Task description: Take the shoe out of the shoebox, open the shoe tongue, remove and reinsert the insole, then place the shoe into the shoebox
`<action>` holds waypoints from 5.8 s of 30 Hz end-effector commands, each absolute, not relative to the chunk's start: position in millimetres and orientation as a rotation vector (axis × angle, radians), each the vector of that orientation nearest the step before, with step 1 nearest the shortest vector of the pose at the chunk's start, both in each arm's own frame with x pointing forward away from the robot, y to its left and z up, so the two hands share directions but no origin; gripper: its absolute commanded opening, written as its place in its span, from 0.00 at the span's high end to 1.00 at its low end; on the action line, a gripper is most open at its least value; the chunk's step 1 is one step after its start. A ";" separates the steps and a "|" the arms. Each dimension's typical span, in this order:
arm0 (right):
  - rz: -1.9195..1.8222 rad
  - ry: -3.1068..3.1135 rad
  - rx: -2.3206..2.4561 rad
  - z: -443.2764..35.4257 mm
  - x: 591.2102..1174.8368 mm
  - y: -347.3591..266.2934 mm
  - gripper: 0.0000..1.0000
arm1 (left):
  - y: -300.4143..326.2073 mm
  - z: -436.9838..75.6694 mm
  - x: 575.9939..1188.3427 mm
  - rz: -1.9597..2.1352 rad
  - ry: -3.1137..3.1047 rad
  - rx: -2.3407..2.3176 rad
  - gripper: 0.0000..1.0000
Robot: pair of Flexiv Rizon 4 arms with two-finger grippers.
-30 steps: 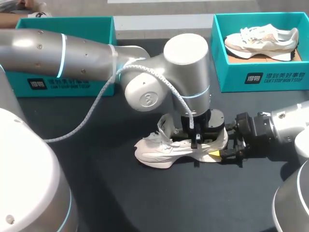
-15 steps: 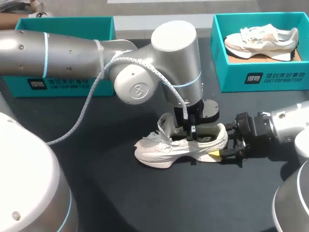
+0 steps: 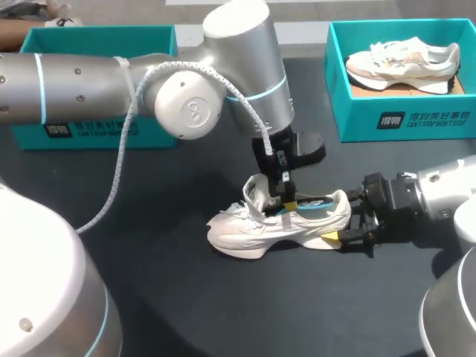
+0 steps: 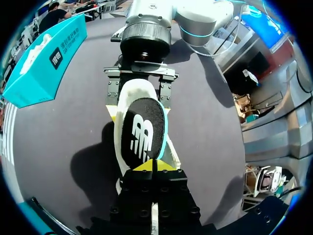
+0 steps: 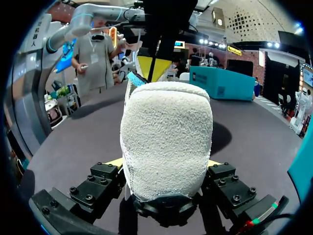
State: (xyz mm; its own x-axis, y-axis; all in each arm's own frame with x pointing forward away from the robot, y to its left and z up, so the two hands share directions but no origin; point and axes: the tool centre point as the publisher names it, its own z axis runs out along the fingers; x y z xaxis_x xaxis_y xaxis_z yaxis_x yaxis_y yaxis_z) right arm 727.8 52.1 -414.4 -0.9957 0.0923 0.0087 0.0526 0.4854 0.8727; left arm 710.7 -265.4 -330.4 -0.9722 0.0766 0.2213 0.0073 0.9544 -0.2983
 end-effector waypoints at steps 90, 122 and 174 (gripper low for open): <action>1.561 2.676 0.134 -419.4 729.2 55.6 1.00 | -336.0 -312.1 717.7 0.973 -3.274 0.011 1.00; 1.561 2.676 0.134 -419.4 729.2 55.6 1.00 | -340.9 -139.7 681.0 1.074 -2.744 -0.206 1.00; 1.561 2.676 0.134 -419.4 729.2 55.6 1.00 | -293.5 -27.1 648.7 1.147 -1.867 0.645 1.00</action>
State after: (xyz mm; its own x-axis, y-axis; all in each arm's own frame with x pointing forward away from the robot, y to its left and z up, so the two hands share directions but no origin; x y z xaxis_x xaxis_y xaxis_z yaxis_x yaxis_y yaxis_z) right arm 727.9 52.0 -414.5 -0.9957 0.0924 0.0087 0.0526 0.4855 0.8726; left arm 642.2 -292.8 -26.4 -0.6254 -0.0063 0.7803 -0.7063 0.4298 -0.5625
